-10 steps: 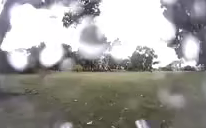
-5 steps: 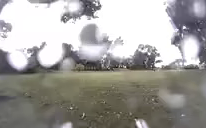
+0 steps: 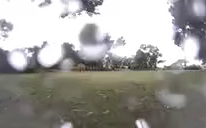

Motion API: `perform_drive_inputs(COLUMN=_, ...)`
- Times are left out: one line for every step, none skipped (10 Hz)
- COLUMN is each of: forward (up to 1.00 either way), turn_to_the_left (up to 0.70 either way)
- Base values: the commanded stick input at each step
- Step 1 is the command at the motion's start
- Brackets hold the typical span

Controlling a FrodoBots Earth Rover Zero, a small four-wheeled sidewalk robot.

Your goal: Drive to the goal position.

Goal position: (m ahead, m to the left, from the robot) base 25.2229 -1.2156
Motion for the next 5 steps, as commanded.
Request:
perform_drive_inputs(forward=1.0, turn_to_the_left=0.01)
perform_drive_inputs(forward=1.0, turn_to_the_left=0.01)
perform_drive_inputs(forward=1.0, turn_to_the_left=0.01)
perform_drive_inputs(forward=1.0, turn_to_the_left=0.01)
perform_drive_inputs(forward=1.0, turn_to_the_left=0.01)
